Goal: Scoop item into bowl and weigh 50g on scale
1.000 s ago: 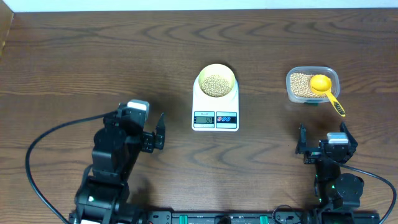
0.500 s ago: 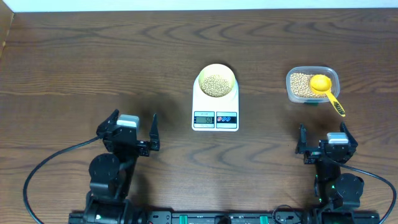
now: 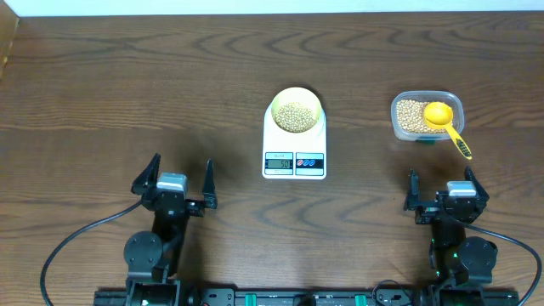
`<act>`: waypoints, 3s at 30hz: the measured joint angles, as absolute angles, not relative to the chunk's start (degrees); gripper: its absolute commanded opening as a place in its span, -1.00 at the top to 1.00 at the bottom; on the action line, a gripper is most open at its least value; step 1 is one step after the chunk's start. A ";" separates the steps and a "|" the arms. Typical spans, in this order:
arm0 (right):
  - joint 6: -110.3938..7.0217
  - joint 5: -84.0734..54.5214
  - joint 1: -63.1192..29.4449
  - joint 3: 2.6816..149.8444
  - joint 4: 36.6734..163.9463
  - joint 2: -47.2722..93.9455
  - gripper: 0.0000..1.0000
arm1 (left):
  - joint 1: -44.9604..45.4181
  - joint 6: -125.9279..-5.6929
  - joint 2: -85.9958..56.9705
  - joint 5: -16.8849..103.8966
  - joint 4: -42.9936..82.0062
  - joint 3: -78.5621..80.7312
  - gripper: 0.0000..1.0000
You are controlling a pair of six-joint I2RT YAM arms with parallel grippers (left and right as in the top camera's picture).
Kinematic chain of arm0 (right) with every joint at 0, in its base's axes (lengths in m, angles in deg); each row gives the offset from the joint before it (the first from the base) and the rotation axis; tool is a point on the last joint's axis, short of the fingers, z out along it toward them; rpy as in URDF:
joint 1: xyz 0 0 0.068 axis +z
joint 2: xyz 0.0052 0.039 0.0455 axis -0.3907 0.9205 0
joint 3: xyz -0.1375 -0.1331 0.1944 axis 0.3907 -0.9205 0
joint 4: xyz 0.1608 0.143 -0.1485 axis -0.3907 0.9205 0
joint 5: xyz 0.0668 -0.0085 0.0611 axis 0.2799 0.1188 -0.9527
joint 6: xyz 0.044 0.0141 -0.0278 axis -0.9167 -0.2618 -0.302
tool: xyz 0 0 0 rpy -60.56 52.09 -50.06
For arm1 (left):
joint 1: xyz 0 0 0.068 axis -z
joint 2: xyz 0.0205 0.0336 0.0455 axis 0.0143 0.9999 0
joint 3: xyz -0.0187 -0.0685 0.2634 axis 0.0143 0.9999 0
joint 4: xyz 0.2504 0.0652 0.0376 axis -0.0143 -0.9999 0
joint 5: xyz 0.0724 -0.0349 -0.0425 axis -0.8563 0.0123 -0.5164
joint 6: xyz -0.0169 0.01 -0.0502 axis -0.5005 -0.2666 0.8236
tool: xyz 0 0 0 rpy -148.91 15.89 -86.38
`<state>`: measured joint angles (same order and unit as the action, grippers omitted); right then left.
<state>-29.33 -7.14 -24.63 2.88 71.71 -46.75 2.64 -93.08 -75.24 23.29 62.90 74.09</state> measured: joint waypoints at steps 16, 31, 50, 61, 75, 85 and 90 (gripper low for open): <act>-29.33 -7.16 -24.63 2.88 71.71 -46.75 -0.99 | 2.64 -93.06 -82.54 23.29 62.97 76.08 -1.00; -29.33 -7.16 -24.63 2.88 71.71 -46.75 -0.99 | 2.64 -90.13 -85.38 23.29 65.35 79.40 -1.00; -29.33 -7.14 -24.63 2.88 71.71 -46.75 -0.99 | 2.64 -88.01 -85.58 22.46 58.18 80.62 -1.00; -29.33 -7.16 -24.63 2.88 71.71 -46.75 -0.99 | 2.64 -84.01 -85.58 19.55 53.61 80.60 -1.00; -29.33 -7.14 -24.63 2.88 71.71 -46.75 -0.99 | 2.64 -84.05 -85.58 18.94 52.54 80.29 -1.00; -29.33 -7.14 -24.63 2.88 71.71 -46.75 -0.99 | 2.64 -84.05 -85.58 18.94 52.50 80.29 -1.00; -29.33 -7.14 -24.63 2.88 71.71 -46.75 -0.99 | 2.64 -84.05 -85.58 18.94 52.50 80.29 -1.00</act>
